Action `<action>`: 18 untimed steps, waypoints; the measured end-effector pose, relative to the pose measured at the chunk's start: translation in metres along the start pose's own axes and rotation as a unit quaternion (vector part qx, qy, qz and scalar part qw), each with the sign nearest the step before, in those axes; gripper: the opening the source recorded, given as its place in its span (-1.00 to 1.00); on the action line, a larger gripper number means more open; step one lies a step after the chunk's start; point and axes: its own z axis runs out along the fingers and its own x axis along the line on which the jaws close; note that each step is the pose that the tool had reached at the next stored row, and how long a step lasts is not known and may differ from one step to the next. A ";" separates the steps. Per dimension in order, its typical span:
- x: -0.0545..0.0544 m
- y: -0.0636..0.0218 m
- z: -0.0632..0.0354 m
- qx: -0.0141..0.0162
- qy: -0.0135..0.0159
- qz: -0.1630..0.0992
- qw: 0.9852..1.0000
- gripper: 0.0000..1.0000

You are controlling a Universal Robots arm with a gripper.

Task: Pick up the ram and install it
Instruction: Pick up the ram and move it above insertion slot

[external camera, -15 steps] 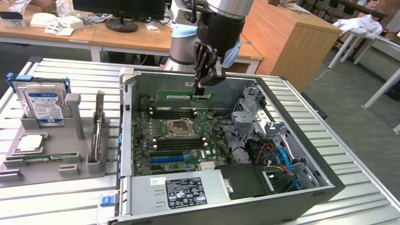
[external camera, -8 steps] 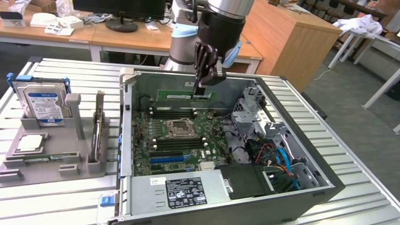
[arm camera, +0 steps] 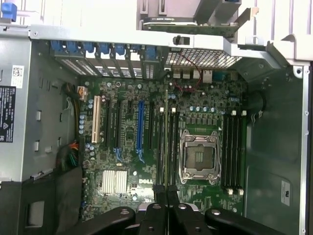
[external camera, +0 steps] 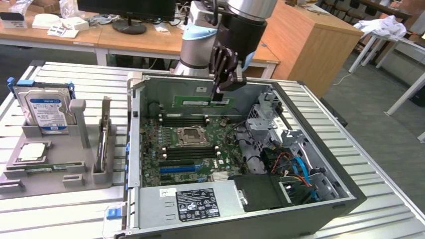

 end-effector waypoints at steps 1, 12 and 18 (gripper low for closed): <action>0.000 -0.0015 -0.0001 0.000 0.000 0.000 1.000 -0.76; 0.000 -0.0038 0.0012 0.000 -0.001 0.000 1.000 -0.76; 0.000 -0.0041 0.0056 0.002 -0.004 0.000 1.000 -0.76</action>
